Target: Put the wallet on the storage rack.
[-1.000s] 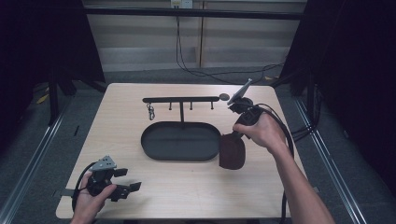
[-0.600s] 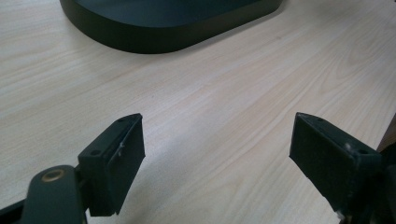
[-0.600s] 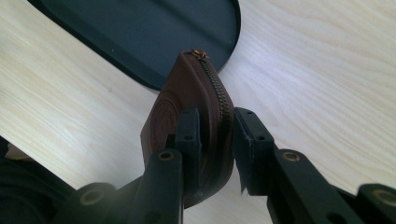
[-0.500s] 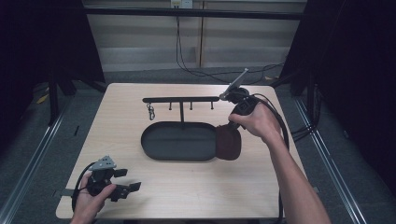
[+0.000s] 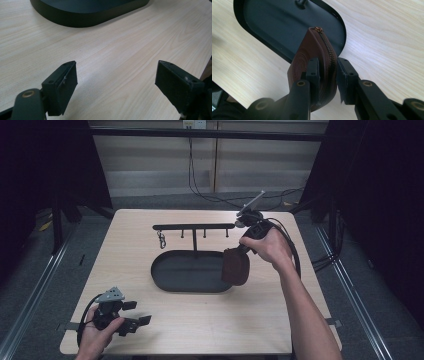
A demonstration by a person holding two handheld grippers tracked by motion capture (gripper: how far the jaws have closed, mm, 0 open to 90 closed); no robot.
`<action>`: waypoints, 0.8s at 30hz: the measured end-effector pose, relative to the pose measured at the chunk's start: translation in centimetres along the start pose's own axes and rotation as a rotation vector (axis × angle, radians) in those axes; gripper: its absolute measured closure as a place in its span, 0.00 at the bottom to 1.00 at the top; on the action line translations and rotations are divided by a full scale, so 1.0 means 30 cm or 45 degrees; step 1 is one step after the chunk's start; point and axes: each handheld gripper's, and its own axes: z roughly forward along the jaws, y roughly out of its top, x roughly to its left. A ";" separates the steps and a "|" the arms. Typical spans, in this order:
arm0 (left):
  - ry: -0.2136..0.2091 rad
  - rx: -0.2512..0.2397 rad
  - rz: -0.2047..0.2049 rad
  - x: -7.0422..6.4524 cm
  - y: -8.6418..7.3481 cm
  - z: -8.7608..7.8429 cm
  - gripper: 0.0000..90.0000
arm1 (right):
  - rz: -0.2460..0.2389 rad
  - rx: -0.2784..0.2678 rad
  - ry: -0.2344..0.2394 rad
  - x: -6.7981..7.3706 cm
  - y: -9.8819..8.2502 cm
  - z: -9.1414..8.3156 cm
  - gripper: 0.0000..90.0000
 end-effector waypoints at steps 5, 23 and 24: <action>-0.001 0.000 0.000 0.000 0.000 0.001 0.20 | 0.034 -0.078 0.049 -0.024 -0.002 0.018 0.81; 0.000 -0.006 0.013 0.003 0.002 -0.003 0.20 | 0.115 -0.202 0.184 -0.049 0.014 0.090 0.81; 0.000 -0.007 0.007 0.003 0.002 -0.003 0.20 | 0.122 -0.196 0.190 -0.050 0.015 0.096 0.81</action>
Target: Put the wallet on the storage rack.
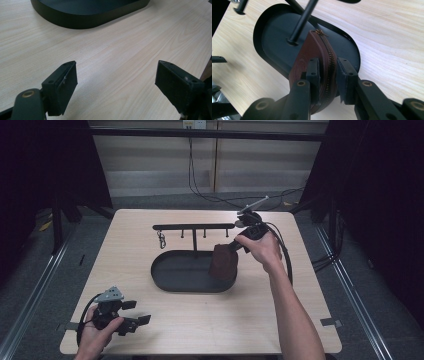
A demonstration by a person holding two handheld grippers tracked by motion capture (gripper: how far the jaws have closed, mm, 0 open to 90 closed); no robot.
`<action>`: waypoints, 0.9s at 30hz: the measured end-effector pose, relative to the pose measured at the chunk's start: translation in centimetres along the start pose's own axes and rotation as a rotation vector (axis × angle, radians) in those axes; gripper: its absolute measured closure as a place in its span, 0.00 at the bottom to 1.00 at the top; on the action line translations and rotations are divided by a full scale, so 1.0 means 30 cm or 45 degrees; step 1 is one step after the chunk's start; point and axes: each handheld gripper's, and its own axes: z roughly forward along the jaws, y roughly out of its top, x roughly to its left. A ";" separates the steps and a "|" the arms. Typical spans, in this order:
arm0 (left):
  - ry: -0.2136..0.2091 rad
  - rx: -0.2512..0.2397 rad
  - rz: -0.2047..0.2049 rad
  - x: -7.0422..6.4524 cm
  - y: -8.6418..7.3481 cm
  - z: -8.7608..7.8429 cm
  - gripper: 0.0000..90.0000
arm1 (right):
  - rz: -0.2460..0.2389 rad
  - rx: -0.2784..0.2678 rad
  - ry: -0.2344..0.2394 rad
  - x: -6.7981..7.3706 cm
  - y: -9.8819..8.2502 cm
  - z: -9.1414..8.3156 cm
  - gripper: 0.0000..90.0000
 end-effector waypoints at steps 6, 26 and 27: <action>-0.001 -0.003 0.003 0.000 0.001 -0.003 0.20 | 0.016 -0.026 0.029 -0.011 -0.002 0.033 0.82; -0.009 0.002 0.002 -0.001 0.001 -0.001 0.20 | 0.071 -0.051 0.105 -0.052 -0.003 0.141 0.82; -0.007 0.003 0.003 -0.001 0.001 -0.002 0.20 | 0.063 -0.054 0.106 -0.057 -0.006 0.149 0.82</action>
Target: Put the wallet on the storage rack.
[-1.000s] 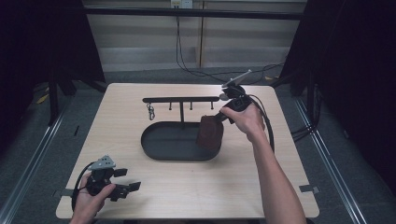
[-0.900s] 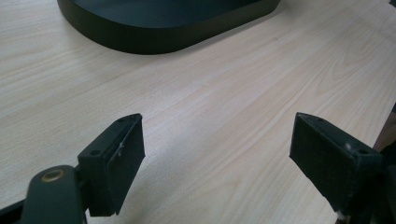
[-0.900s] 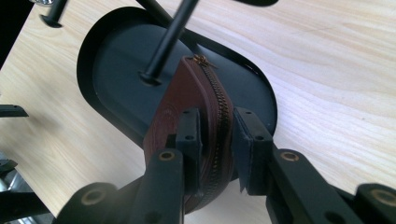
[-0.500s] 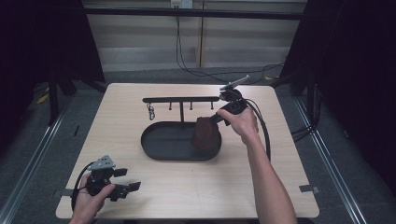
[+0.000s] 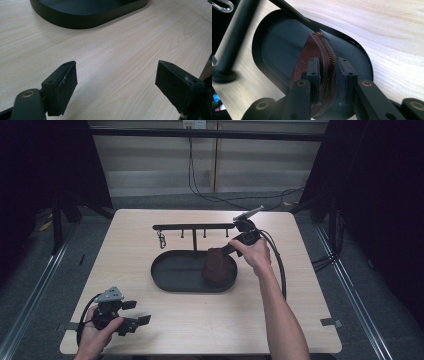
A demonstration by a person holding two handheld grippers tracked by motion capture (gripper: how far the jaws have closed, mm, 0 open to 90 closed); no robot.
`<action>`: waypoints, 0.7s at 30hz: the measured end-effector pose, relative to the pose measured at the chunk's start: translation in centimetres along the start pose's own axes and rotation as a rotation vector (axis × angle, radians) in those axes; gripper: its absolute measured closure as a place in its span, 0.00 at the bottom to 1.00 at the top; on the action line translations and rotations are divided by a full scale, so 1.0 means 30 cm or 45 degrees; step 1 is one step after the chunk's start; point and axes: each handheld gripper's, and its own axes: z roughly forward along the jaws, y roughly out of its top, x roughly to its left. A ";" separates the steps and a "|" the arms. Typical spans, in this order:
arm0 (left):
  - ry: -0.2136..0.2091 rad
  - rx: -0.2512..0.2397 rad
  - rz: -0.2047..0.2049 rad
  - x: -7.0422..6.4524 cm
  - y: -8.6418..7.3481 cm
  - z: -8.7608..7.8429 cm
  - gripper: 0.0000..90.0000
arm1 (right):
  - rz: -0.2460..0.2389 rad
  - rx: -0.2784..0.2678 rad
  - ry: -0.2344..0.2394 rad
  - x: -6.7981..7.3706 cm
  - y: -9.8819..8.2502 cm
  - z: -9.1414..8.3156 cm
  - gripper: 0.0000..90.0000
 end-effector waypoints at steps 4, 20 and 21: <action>-0.002 0.004 0.004 0.000 0.000 -0.001 0.20 | 0.027 -0.001 0.013 -0.020 -0.014 0.025 0.82; -0.004 0.003 -0.002 0.000 0.000 0.000 0.20 | 0.077 -0.062 0.081 -0.093 -0.061 0.085 0.82; -0.002 0.002 -0.002 0.001 0.000 0.000 0.20 | 0.082 -0.061 0.084 -0.096 -0.062 0.088 0.82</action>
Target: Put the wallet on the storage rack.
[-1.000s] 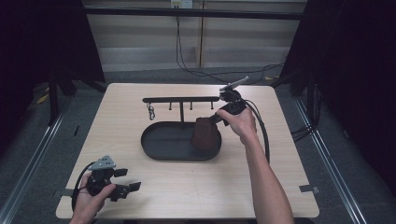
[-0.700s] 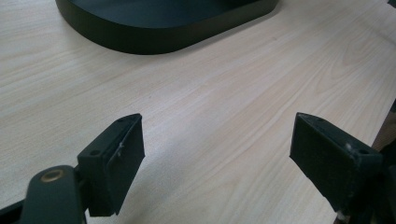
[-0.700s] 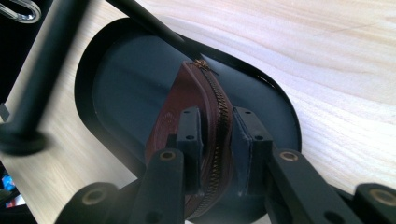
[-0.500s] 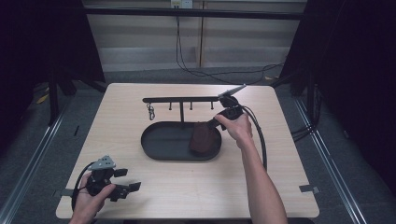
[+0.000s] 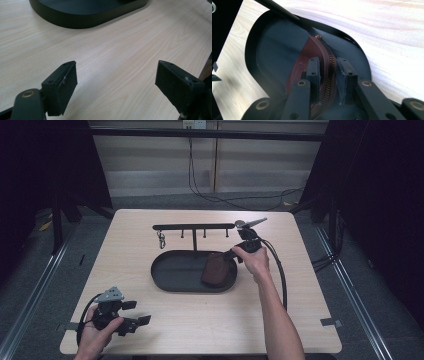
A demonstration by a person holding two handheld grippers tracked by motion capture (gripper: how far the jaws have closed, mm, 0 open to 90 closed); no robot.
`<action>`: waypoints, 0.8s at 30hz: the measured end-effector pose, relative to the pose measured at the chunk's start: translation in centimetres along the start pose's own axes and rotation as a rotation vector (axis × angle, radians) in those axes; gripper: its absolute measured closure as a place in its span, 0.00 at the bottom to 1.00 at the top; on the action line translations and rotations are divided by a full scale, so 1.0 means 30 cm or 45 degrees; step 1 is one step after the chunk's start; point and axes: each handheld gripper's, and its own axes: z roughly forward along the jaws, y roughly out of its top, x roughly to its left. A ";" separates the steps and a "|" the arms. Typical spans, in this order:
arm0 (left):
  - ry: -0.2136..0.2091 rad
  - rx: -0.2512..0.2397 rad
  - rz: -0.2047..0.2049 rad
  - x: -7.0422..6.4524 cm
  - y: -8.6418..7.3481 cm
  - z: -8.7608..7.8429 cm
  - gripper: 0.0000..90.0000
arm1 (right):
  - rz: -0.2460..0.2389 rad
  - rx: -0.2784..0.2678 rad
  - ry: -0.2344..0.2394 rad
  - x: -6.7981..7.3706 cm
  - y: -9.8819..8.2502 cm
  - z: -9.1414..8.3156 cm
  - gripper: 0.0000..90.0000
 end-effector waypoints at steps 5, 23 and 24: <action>-0.003 0.001 0.001 -0.001 0.000 0.000 0.20 | 0.000 -0.025 0.019 -0.016 -0.015 0.017 0.93; 0.013 -0.007 -0.009 0.004 0.002 0.003 0.20 | -0.063 -0.108 -0.043 -0.011 -0.042 -0.012 0.57; 0.015 -0.009 -0.010 0.006 0.002 0.003 0.20 | -0.069 -0.124 -0.045 -0.010 -0.046 -0.019 0.53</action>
